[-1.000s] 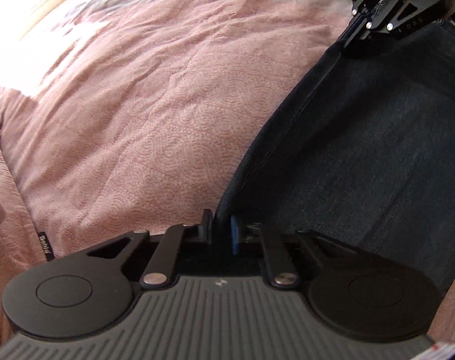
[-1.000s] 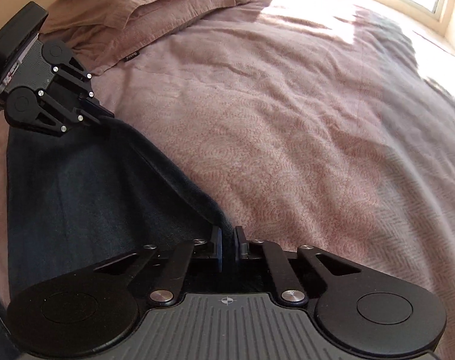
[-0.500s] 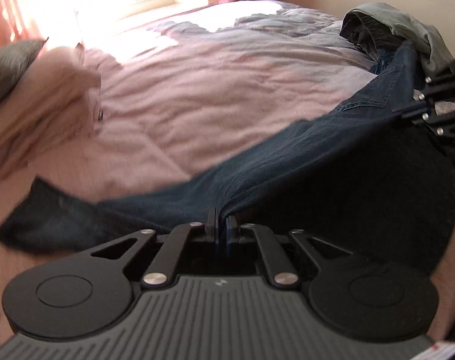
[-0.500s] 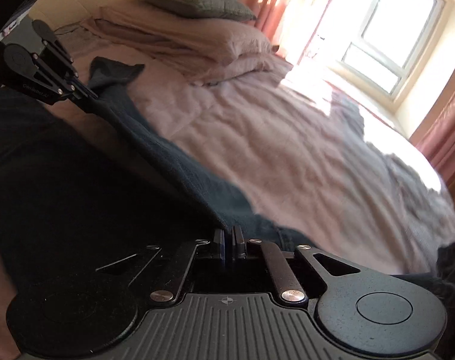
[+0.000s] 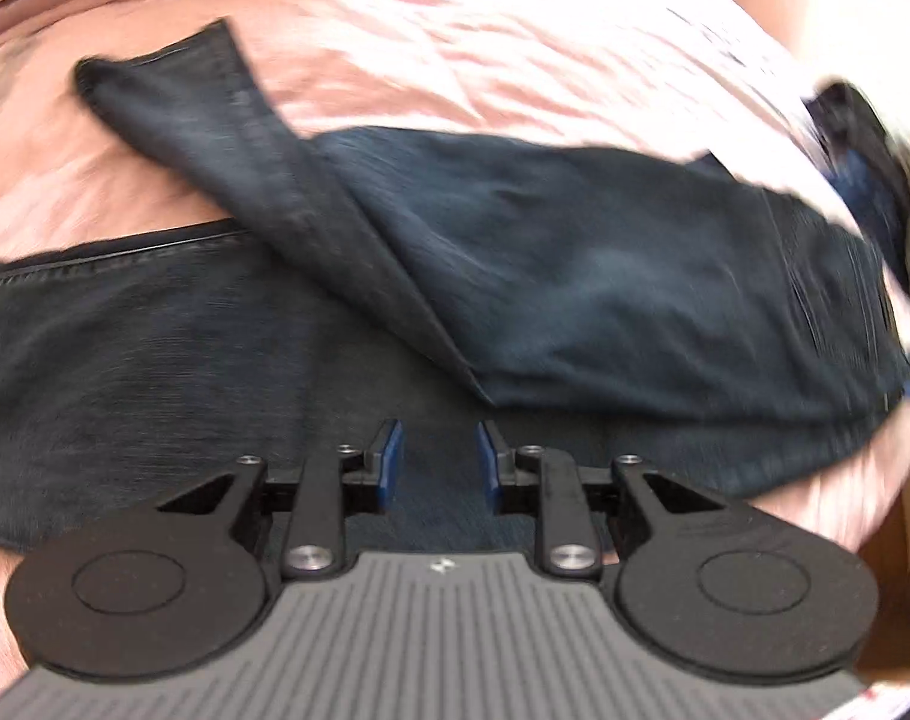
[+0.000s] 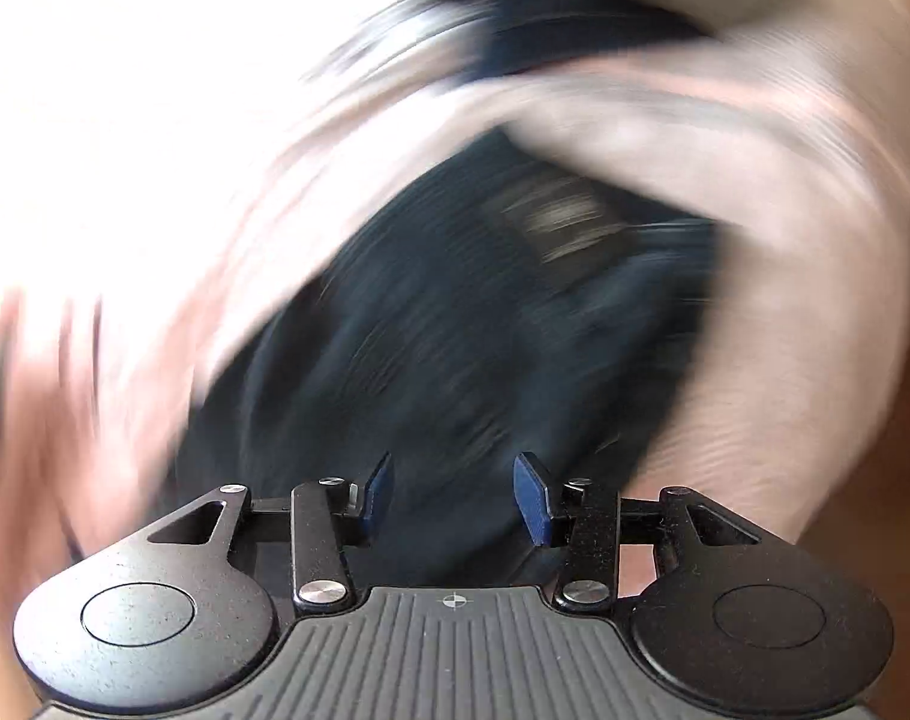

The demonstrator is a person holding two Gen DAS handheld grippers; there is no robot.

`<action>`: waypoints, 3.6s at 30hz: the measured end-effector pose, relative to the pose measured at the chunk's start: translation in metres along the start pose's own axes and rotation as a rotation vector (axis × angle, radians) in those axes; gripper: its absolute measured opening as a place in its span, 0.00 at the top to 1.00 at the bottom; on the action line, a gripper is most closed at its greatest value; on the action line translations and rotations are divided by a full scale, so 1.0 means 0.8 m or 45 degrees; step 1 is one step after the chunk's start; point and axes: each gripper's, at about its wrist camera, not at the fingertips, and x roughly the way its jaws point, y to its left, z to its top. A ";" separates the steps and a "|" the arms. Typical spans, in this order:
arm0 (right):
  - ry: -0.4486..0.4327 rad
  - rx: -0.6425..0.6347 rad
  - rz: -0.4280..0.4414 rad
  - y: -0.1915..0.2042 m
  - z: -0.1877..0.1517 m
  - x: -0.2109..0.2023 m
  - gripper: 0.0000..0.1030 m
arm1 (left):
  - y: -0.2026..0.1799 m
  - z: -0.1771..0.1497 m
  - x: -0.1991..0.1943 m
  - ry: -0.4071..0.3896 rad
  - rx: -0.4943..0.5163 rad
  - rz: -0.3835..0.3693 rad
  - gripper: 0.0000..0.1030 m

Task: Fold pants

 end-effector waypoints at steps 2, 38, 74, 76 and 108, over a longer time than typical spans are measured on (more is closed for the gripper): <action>-0.036 0.204 0.023 -0.035 0.013 0.004 0.60 | 0.005 0.002 -0.002 -0.028 -0.074 0.024 0.78; -0.054 0.282 -0.070 -0.063 0.078 0.051 0.96 | 0.104 0.258 0.128 -0.072 -0.111 0.549 0.99; -0.039 0.275 0.014 -0.073 0.099 0.023 0.89 | 0.310 -0.091 -0.098 -0.407 -1.306 0.444 0.62; -0.048 0.297 0.028 -0.076 0.095 0.021 0.88 | 0.307 -0.098 -0.102 -0.426 -1.316 0.421 0.55; -0.043 0.054 -0.060 -0.061 0.102 0.002 0.99 | 0.302 -0.089 -0.122 -0.443 -1.051 0.628 1.00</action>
